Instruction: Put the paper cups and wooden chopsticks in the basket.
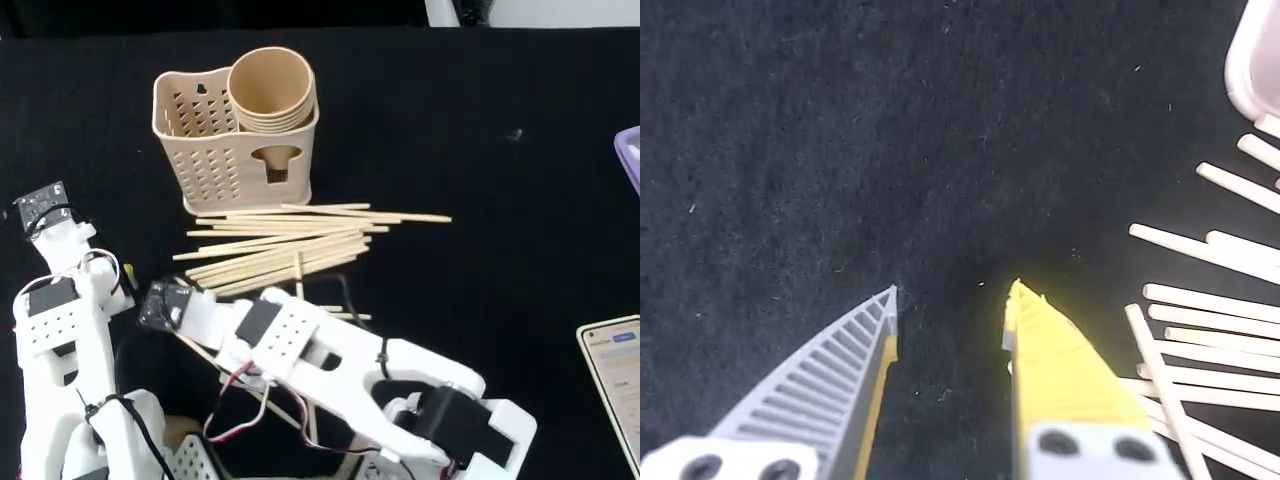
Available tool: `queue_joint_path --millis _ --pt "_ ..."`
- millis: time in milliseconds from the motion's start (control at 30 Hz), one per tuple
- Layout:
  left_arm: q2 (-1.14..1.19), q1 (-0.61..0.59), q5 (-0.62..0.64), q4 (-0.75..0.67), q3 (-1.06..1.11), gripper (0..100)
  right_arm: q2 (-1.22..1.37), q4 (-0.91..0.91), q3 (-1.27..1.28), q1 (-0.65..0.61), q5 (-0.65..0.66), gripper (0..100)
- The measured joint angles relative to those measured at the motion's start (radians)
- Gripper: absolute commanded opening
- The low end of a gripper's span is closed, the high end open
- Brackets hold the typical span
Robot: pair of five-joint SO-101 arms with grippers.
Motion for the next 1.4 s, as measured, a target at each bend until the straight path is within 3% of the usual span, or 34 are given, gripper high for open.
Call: queue_joint_path --millis 300,500,667,1000,1167,1400 --pt "0.0 0.0 0.0 -0.002 0.0 18 0.0 -0.046 0.035 -0.08 -0.091 33.6" --pt "0.0 0.0 0.0 -0.002 0.0 18 0.054 -0.16 0.074 -0.087 -0.127 33.5" --pt "0.0 0.0 0.0 -0.002 0.0 18 0.137 -0.141 0.023 -0.089 -0.144 33.2" --pt "0.0 0.0 -0.002 -0.002 0.0 18 0.146 -0.098 -0.014 0.003 -0.143 7.7" --pt "0.0 0.0 0.0 -0.002 0.0 18 0.146 -0.095 -0.015 0.029 -0.107 1.1" --pt "0.0 0.0 0.0 -0.002 0.0 18 0.14 -0.086 -0.011 0.029 -0.08 1.2"
